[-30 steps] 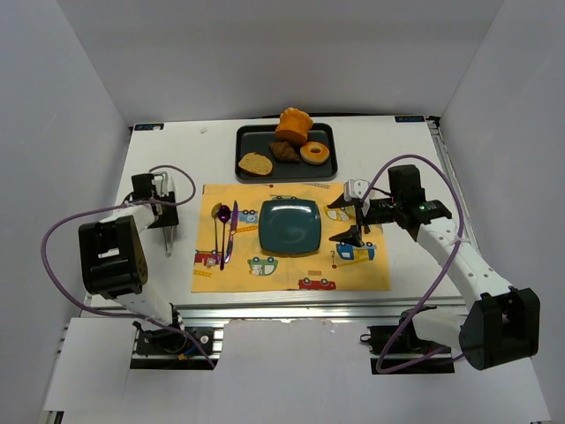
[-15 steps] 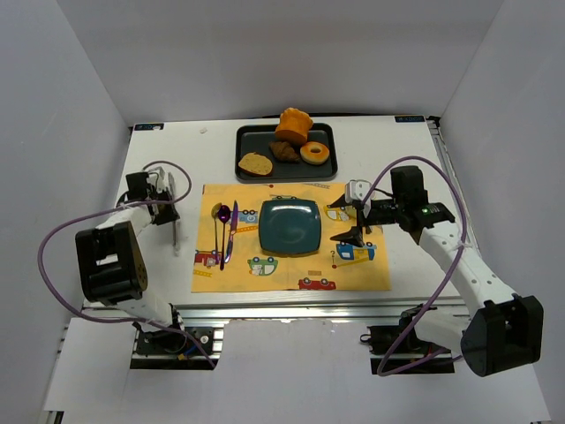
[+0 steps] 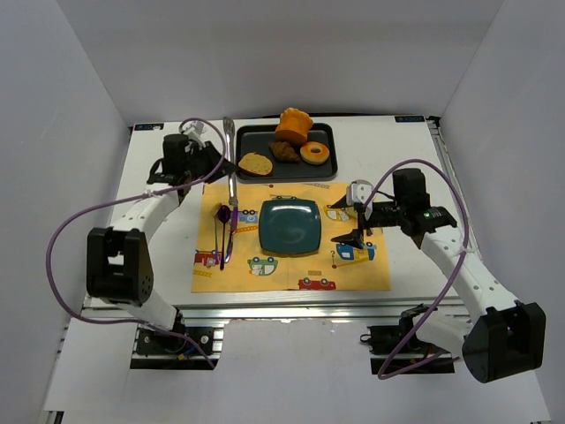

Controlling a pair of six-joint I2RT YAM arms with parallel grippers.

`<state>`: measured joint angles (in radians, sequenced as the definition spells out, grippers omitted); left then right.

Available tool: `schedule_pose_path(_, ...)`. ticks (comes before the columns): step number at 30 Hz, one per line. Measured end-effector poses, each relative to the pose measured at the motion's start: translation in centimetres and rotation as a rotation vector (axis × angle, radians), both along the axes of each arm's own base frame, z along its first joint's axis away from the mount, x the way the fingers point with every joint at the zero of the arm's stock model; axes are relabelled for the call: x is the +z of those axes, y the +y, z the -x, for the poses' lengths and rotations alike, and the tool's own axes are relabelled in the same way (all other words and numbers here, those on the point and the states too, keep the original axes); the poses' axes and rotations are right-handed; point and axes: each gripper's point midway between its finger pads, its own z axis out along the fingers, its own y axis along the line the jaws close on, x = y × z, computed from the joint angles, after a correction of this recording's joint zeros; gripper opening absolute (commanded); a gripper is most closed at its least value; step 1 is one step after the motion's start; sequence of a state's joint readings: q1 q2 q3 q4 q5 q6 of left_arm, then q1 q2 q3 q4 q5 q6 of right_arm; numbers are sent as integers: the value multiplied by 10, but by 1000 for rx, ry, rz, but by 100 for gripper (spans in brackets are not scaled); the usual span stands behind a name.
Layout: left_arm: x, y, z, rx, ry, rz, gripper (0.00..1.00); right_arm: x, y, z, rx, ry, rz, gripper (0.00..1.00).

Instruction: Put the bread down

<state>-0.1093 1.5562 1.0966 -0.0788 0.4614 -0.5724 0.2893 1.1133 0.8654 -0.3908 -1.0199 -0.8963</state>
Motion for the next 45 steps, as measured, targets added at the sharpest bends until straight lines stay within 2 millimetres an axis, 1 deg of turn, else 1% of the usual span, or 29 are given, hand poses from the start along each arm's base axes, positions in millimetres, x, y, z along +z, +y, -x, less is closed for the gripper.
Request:
schedule_pose_path(1,1,-8,-5,-4,14,22,25,0,0,0,0,-2,0,89)
schedule_pose_path(4,0,-29,-21,-13,49,61,32,0,0,1,-1,-3,-2,89)
schedule_pose_path(5,-1,-35,-25,-17,61,67,36,0,-1,2,-3,-4,-1,89)
schedule_pose_path(8,-3,-51,-35,-33,92,65,41,-1,-2,1,-9,-6,2,89)
schedule_pose_path(9,-3,-55,-37,-39,100,62,44,-1,-2,1,-11,-8,3,89)
schedule_pose_path(15,-8,-69,-37,-58,140,41,49,1,-4,0,-22,-19,4,89)
schedule_pose_path(20,-13,-64,-34,-41,174,3,50,1,-5,-1,-27,-20,7,89)
schedule_pose_path(24,-20,-57,-31,-3,208,-23,46,-4,-7,-1,-33,-11,11,90)
schedule_pose_path(30,-20,-46,-11,97,264,14,40,-12,-7,1,-34,9,14,90)
schedule_pose_path(32,-15,-42,-6,131,274,31,40,-12,-7,1,-35,8,13,89)
schedule_pose_path(36,1,-35,-3,208,275,62,41,-11,-7,0,-36,3,11,89)
schedule_pose_path(38,5,-31,0,242,287,72,41,-11,-8,1,-39,3,10,89)
schedule_pose_path(41,4,-26,4,286,322,86,41,-12,-9,2,-43,8,9,89)
schedule_pose_path(45,-8,-23,10,323,378,109,45,-10,-9,2,-44,4,6,90)
